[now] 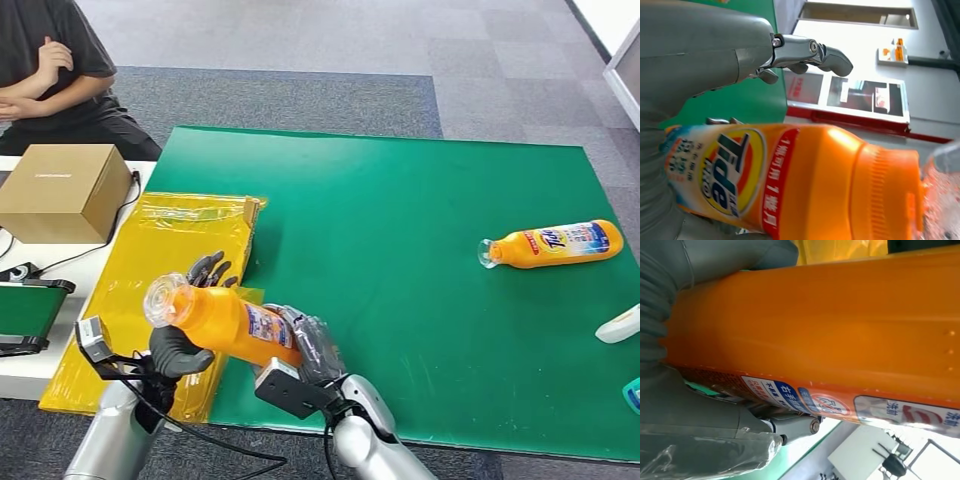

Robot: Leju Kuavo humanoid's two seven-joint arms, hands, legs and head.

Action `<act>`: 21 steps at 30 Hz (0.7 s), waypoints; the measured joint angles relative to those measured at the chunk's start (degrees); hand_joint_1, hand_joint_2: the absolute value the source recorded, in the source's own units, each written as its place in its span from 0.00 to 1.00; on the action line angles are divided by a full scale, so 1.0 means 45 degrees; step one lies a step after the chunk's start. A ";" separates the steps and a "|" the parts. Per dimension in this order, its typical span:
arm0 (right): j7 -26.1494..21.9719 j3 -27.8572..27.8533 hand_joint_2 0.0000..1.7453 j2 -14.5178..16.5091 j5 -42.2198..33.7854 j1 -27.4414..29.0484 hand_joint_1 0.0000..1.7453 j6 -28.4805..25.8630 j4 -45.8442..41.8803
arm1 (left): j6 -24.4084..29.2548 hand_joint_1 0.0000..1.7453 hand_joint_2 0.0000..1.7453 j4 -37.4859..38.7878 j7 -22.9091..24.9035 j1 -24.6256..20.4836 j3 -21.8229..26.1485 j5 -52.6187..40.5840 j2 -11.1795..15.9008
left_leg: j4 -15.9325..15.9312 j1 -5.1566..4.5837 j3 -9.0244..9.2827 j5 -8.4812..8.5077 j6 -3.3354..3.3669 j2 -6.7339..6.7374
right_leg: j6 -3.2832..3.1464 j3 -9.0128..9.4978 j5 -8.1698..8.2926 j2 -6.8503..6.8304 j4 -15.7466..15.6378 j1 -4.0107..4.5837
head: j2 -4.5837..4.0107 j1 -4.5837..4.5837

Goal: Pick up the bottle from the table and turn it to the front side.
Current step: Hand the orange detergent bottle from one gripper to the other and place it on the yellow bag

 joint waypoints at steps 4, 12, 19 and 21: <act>0.0124 0.0153 1.00 0.0016 0.0192 -0.0027 1.00 0.0233 0.0277 | -0.0447 0.00 1.00 -0.0029 -0.0056 0.0002 -0.0123 -0.0121 0.0039 | 0.0000 0.0000 -0.0001 0.0000 0.0000 0.0000 | 0.0000 0.0000 0.0000 0.0000 0.0000 0.0000 | 0.0000 0.0002; 0.0385 0.0506 1.00 0.0176 0.0446 -0.0423 0.36 0.0215 0.1325 | -0.0489 1.00 1.00 -0.0027 0.0059 0.0002 -0.0237 -0.0154 0.0069 | 0.0000 -0.0001 -0.0001 0.0000 0.0001 0.0000 | 0.0001 -0.0002 0.0002 0.0000 0.0000 -0.0001 | 0.0001 0.0002; 0.0480 0.0601 1.00 0.0208 0.0486 -0.0524 0.00 -0.0210 0.1784 | 0.1469 1.00 1.00 -0.0019 0.1326 -0.0004 -0.0470 -0.0762 0.0079 | 0.0000 -0.0002 -0.0004 0.0001 0.0001 0.0001 | 0.0002 -0.0004 0.0002 0.0000 0.0000 -0.0003 | 0.0001 0.0001; 0.0527 0.0587 1.00 0.0192 0.0432 -0.0476 0.00 -0.0375 0.1743 | 0.2540 1.00 1.00 -0.0031 0.1593 -0.0016 -0.0498 -0.1223 0.0088 | 0.0000 -0.0001 -0.0003 0.0001 0.0001 0.0001 | 0.0002 -0.0003 0.0002 0.0000 0.0000 -0.0002 | 0.0000 0.0001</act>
